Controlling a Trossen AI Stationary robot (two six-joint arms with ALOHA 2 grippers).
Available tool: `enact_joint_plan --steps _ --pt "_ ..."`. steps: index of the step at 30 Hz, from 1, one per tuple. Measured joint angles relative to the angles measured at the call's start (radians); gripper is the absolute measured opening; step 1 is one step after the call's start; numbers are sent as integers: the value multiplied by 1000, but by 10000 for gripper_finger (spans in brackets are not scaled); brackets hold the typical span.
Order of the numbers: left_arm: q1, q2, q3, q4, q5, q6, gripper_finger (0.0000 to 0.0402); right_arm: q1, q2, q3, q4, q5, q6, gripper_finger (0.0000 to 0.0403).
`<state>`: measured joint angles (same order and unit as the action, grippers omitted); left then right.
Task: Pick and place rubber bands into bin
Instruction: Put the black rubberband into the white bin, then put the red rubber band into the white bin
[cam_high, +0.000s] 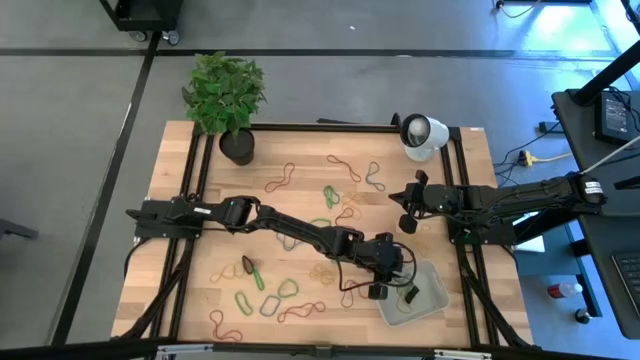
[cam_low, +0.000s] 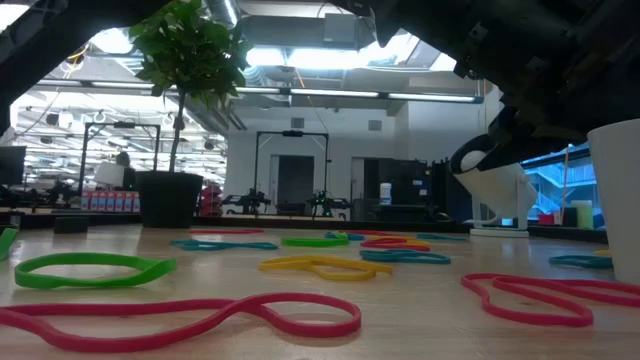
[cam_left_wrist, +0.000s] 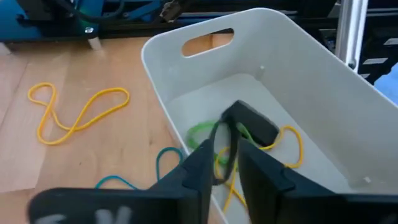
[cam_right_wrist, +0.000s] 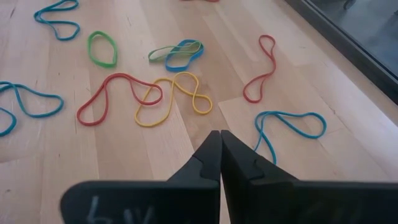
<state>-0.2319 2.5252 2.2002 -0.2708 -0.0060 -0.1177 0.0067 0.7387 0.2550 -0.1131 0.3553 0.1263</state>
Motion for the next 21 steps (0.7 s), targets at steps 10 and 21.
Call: enact_joint_plan --steps 10,21 --pt "-1 -4 0 11 -25 57 139 0 0 0 0 0 0 5" --pt "12 -112 0 -142 -67 86 141 0 0 2 -11 0 5 5"
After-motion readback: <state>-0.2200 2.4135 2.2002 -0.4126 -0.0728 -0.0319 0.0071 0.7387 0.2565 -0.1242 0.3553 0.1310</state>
